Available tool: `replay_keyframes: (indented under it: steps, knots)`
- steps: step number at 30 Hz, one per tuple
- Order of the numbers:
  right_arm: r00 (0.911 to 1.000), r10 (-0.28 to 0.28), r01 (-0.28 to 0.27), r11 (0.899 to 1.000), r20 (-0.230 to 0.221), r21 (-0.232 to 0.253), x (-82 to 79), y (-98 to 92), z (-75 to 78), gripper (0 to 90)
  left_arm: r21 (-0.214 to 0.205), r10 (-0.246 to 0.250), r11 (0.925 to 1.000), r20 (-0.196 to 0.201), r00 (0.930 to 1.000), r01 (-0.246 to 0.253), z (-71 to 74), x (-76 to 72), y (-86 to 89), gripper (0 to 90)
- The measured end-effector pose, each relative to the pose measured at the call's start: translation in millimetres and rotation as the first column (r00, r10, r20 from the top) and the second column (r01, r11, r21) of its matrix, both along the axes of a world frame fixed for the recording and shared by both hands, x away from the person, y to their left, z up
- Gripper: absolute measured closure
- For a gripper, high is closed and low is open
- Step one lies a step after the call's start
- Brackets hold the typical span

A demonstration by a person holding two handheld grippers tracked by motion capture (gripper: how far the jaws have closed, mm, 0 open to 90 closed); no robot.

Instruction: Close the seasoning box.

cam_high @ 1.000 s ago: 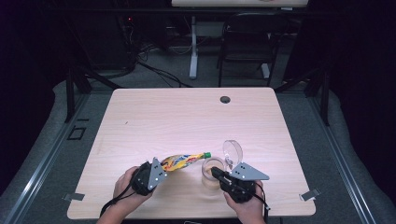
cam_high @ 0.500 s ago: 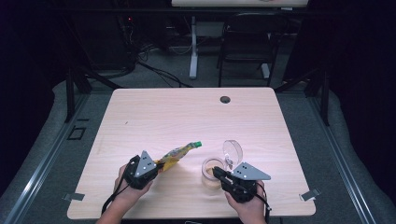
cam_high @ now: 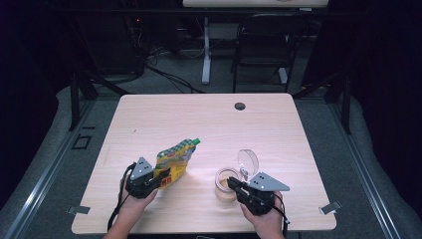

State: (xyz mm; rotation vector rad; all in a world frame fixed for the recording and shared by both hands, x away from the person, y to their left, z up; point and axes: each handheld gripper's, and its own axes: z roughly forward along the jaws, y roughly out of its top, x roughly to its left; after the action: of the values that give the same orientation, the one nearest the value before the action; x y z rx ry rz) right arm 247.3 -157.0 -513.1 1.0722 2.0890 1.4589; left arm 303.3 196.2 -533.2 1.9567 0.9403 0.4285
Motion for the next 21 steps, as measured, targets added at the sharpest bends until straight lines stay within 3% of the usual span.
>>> replay_keyframes:
  steps: [9, 21]
  knots:
    - [1.0000, 0.008, -0.008, 1.000, -0.005, 0.014, 2.4, 1.0, 0.4, 83.9, -0.062, 0.022, 0.9977, -0.057, 0.9981, -0.026, -6.9, 1.8, 13.7, 84.8]
    - [0.9998, 0.022, -0.022, 1.000, -0.001, 0.015, 5.4, 1.2, 3.4, 82.5, -0.061, 0.023, 0.9978, -0.062, 0.9978, -0.027, -11.5, -1.3, 20.7, 79.5]
